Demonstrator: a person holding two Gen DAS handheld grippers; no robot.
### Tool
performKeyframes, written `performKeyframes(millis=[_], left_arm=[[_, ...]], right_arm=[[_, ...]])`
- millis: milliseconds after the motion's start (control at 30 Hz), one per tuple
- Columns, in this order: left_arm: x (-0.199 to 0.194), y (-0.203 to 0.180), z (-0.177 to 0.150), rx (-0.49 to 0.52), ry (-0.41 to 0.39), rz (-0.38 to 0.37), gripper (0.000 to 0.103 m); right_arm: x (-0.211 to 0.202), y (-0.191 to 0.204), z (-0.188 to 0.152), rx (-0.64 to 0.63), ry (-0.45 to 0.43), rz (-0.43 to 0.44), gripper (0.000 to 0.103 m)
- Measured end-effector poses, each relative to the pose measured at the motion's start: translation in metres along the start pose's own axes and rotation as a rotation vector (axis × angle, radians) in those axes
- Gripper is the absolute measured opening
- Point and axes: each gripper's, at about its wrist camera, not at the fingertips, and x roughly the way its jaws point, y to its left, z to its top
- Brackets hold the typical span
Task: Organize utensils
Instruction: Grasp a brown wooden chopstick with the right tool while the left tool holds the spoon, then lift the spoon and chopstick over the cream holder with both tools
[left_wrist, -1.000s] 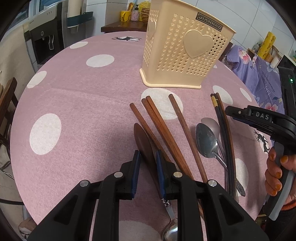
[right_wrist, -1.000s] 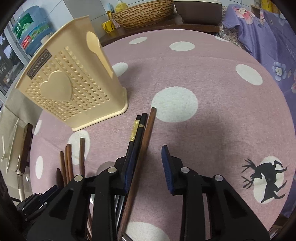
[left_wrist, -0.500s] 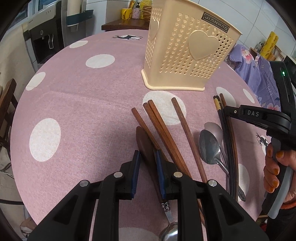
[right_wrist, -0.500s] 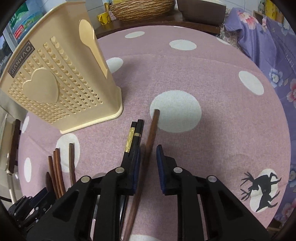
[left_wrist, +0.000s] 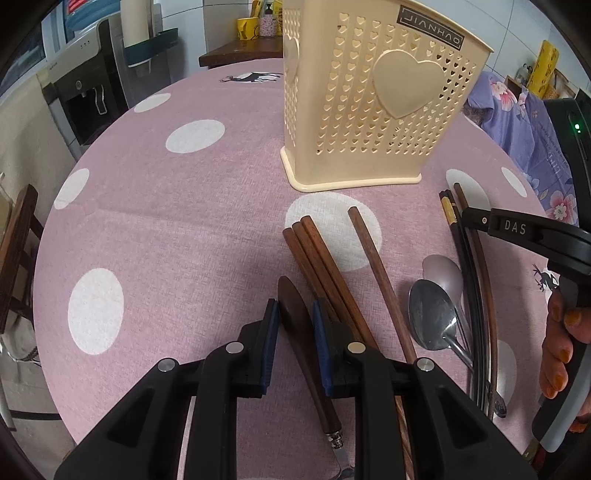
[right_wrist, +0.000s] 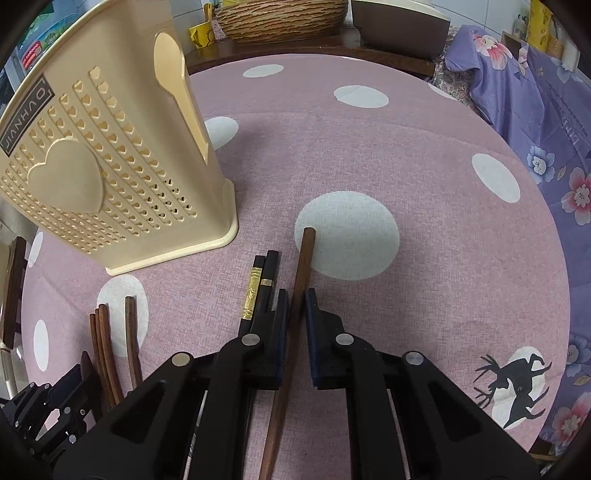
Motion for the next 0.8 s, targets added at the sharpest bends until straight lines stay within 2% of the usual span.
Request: performKeyframes(millis=[267, 433, 633, 800], left_arm=[[-0.001, 0.001, 0.001, -0.025, -0.016, 0.003, 0.018], [-0.009, 0.006, 0.004, -0.046, -0.05, -0.016, 0.017], [-0.041, 0.01, 0.011, -0.057, -0.149, -0.064, 0.016], [-0.079, 0.019, 0.019, -0.066, -0.256, -0.082, 0.016]], right_arm=[[0.001, -0.004, 0.001, 0.024, -0.016, 0.028, 0.008], [-0.012, -0.011, 0.0, 0.034, -0.069, 0.068, 0.008], [-0.052, -0.02, 0.0, 0.026, -0.193, 0.106, 0.008], [-0.103, -0.027, 0.0, -0.004, -0.334, 0.136, 0.007]])
